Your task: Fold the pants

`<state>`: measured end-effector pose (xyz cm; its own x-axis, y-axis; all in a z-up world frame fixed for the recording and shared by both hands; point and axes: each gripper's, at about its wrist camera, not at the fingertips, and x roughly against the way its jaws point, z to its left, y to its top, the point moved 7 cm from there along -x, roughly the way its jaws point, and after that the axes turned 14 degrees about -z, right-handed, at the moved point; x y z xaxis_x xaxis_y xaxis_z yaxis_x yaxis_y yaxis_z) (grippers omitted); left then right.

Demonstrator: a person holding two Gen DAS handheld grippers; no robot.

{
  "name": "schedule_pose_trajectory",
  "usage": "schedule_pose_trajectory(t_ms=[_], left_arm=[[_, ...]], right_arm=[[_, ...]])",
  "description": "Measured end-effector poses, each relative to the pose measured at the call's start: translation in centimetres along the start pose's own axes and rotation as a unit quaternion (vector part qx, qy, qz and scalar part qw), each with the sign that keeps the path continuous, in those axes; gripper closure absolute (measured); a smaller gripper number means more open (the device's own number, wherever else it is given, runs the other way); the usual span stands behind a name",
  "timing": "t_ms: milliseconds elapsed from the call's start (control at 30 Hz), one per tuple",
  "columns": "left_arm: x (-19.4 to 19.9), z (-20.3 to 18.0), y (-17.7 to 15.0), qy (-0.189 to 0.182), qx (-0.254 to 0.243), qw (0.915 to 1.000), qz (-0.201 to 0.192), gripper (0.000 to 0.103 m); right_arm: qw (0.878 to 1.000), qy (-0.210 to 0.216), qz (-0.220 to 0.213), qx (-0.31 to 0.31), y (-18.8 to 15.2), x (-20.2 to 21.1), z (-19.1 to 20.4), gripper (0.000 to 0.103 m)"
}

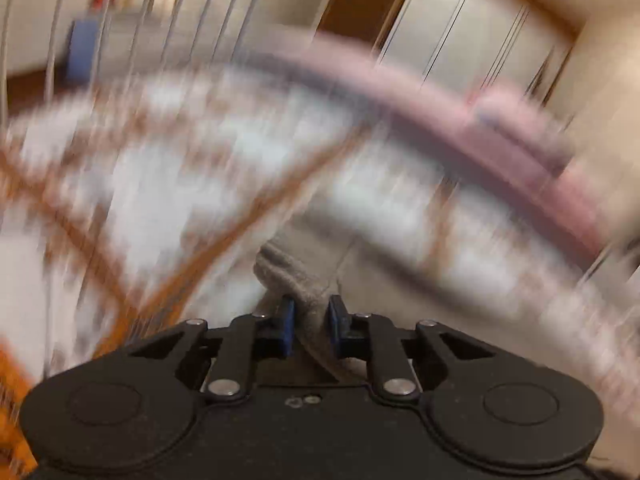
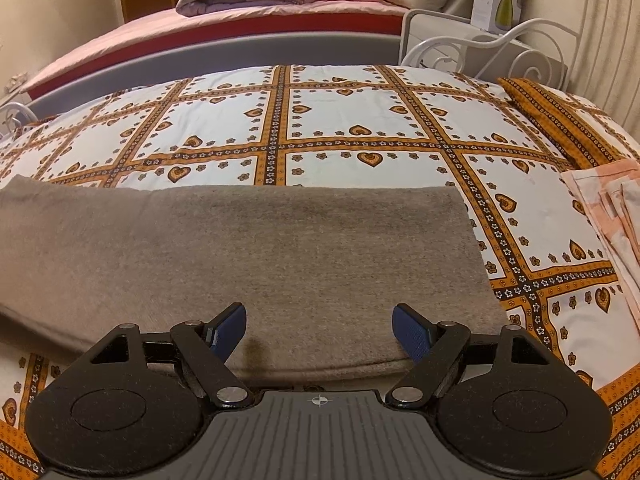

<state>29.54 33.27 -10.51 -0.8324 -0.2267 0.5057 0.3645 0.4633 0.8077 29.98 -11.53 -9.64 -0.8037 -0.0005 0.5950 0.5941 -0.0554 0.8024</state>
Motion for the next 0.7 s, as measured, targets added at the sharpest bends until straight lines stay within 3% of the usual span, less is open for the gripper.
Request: schedule_pose_trajectory(t_ms=[100, 233, 333, 467, 600, 700], left_arm=[[0.5, 0.8, 0.5, -0.020, 0.037, 0.9991, -0.008, 0.092], [1.6, 1.2, 0.9, -0.004, 0.055, 0.9984, -0.009, 0.083], [3.1, 0.9, 1.9, -0.001, 0.073, 0.9966, -0.037, 0.086], [1.9, 0.2, 0.5, 0.000, 0.061, 0.9981, 0.006, 0.086], [1.8, 0.5, 0.7, 0.002, 0.066, 0.9978, -0.002, 0.085], [1.6, 0.6, 0.5, -0.001, 0.064, 0.9980, -0.001, 0.085]], right_arm=[[1.000, -0.002, 0.003, -0.006, -0.1, 0.1, -0.4, 0.023], [1.000, -0.003, -0.001, -0.009, -0.2, 0.3, -1.0, 0.023], [1.000, -0.006, -0.008, -0.017, -0.1, 0.8, -1.5, 0.023], [1.000, -0.009, -0.007, -0.022, -0.2, 1.1, -2.0, 0.023], [0.999, -0.007, -0.011, -0.033, -0.1, 1.6, -2.5, 0.023], [0.993, 0.026, -0.014, -0.113, -0.2, 2.5, -4.4, 0.023]])
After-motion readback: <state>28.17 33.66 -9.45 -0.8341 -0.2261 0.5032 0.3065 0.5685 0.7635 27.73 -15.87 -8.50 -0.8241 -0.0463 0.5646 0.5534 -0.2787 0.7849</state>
